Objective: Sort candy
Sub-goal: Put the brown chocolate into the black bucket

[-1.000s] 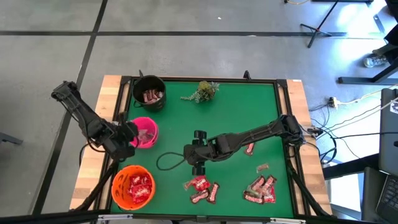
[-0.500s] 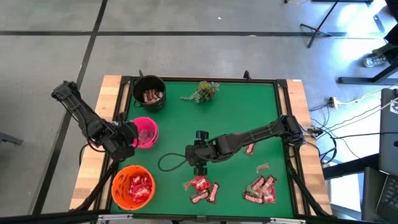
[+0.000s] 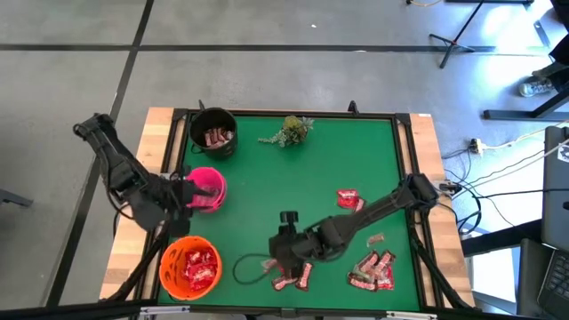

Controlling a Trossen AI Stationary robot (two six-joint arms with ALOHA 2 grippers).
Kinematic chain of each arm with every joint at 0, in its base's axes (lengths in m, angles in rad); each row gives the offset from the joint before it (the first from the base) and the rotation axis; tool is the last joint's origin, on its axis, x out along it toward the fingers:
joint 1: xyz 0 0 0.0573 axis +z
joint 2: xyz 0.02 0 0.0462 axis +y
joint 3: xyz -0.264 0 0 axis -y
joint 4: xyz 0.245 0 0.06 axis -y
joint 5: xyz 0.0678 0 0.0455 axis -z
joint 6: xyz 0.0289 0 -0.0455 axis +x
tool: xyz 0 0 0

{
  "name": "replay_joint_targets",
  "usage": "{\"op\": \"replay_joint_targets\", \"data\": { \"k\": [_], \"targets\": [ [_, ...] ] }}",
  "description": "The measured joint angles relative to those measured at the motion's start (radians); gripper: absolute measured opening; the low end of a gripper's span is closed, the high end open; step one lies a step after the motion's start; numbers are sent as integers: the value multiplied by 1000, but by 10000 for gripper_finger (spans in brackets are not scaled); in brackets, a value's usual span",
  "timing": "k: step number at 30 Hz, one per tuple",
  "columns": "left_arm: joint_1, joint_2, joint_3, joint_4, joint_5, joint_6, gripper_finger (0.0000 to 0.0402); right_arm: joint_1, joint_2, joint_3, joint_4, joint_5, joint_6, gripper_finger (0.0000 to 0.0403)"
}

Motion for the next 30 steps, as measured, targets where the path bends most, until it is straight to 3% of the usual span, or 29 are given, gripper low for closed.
{"op": "replay_joint_targets", "data": {
  "k": [4,9,25,30],
  "targets": [
    [-14,21,-44,292,9,199,138,35,0,-39,72,-73,-22,172],
    [-22,65,-85,466,66,303,138,64,0,-126,172,-201,-20,172],
    [-15,136,-93,485,64,305,137,74,1,-321,395,-392,87,172],
    [-2,136,-93,485,64,300,137,85,1,-378,452,-398,87,172]
  ]
}}
